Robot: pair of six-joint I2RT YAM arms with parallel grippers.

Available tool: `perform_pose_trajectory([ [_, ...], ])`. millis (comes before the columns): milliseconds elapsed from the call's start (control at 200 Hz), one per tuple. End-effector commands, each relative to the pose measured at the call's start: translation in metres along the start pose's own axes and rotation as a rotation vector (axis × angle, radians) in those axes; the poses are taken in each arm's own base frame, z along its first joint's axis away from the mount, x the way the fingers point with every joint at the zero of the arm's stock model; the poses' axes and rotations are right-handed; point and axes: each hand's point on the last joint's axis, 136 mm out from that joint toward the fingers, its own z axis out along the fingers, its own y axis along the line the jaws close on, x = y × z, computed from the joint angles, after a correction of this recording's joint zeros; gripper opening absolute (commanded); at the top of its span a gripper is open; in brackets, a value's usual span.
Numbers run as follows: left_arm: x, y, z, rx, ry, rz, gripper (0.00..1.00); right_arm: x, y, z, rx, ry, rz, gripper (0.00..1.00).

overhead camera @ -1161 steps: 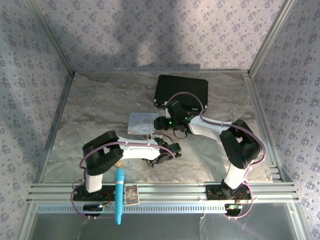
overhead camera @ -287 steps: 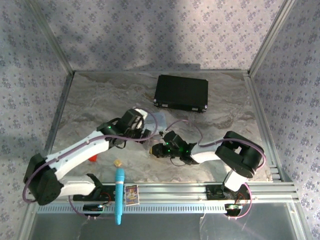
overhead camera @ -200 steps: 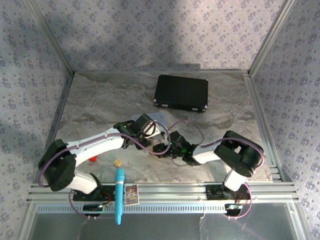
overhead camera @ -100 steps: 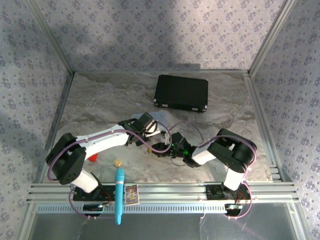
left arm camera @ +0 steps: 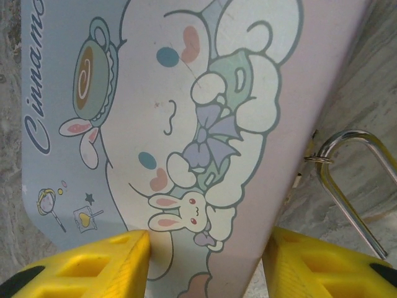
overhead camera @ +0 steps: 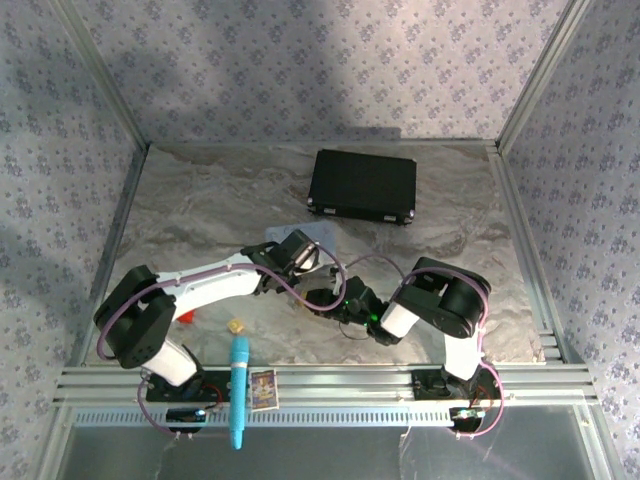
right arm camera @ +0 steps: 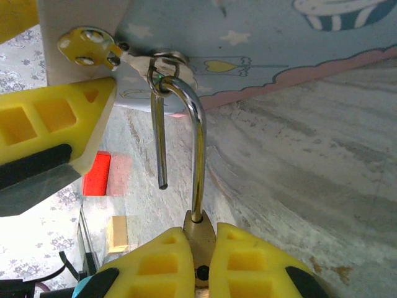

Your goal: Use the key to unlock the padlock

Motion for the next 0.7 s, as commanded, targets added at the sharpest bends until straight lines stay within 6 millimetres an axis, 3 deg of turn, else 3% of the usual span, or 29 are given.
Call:
perform_pose_trajectory([
  [0,0.043,-0.059,0.021,0.213,0.134,0.062,0.49,0.01,-0.051,-0.012,0.186,0.002,0.038,0.0],
  [695,0.046,-0.065,0.02,0.218,0.14,0.088,0.51,-0.032,-0.038,-0.008,0.06,-0.199,0.329,0.0],
])
